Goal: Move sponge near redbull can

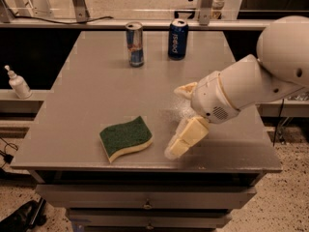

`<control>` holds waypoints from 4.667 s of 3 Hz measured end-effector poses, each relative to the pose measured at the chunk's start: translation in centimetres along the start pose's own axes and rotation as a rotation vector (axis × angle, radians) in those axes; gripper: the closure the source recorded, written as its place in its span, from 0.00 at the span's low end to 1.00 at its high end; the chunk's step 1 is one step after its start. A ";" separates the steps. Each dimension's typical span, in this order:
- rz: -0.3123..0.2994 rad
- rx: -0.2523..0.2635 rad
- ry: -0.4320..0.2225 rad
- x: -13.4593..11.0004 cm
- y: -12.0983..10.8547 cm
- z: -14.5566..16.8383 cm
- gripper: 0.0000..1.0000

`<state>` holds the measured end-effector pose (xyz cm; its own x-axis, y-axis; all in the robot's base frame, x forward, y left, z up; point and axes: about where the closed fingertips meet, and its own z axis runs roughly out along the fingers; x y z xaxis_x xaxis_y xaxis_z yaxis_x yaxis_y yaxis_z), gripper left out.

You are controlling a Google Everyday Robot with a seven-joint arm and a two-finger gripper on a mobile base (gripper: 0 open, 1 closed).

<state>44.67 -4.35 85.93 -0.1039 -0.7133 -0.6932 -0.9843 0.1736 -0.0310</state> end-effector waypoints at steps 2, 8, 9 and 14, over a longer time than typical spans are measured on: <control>0.007 -0.031 -0.136 -1.7 1.1 5.4 0.00; -0.026 0.096 -0.178 -2.5 -3.5 2.0 1.00; -0.005 0.177 -0.161 -1.0 -6.2 0.5 1.00; 0.120 0.518 -0.145 3.9 -27.0 -3.1 1.00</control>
Offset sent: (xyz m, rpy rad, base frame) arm 0.0039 0.0741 -0.0393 0.2199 0.0045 0.0214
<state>70.39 -13.91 86.29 -0.1542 -0.5737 -0.8044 -0.7641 0.5854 -0.2710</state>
